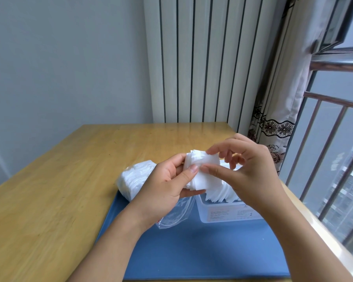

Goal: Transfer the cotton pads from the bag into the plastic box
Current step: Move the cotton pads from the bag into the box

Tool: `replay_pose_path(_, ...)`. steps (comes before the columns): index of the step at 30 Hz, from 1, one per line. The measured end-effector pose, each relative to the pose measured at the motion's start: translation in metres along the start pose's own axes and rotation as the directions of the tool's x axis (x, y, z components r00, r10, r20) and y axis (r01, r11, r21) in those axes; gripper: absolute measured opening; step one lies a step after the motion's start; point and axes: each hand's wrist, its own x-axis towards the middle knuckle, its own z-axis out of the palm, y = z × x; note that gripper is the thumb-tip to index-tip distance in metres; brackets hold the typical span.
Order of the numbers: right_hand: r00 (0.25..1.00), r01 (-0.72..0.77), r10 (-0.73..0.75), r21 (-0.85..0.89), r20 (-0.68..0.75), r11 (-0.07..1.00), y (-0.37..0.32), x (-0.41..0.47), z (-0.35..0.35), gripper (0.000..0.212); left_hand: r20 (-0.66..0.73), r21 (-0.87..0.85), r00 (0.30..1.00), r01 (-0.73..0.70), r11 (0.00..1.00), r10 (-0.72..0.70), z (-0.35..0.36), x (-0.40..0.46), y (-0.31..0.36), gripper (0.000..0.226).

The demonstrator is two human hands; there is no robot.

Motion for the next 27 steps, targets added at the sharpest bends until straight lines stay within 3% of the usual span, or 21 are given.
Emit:
replay_pose_path(5,0.999,0.000,0.004,0.085,-0.045,0.996,-0.0005,-0.0015,0.0019,0.019,0.002,-0.044,1.000,0.016,0.999,-0.016,0.0012,0.0005,0.0005,0.029)
replay_pose_path(9,0.998,0.012,-0.009,0.049,-0.058,0.999,-0.0003,-0.0009,0.0028,0.017,0.000,-0.090,0.999,0.033,0.995,-0.033,0.0018,0.0003,0.0016,0.032)
replay_pose_path(17,0.967,0.205,-0.218,-0.100,-0.134,0.974,-0.0068,-0.0060,0.0039,0.012,0.009,-0.356,0.989,0.141,0.924,-0.148,0.0023,-0.0012,0.0086,0.032)
replay_pose_path(20,0.962,0.239,-0.250,-0.103,-0.106,0.965,-0.0086,-0.0074,0.0042,0.012,-0.016,-0.370,0.990,0.123,0.921,-0.138,0.0020,-0.0009,0.0082,0.032)
replay_pose_path(27,0.993,0.109,-0.111,-0.043,-0.045,0.993,-0.0083,-0.0070,0.0054,0.028,-0.085,-0.207,0.995,0.026,0.978,-0.044,0.0011,0.0013,0.0047,0.029)
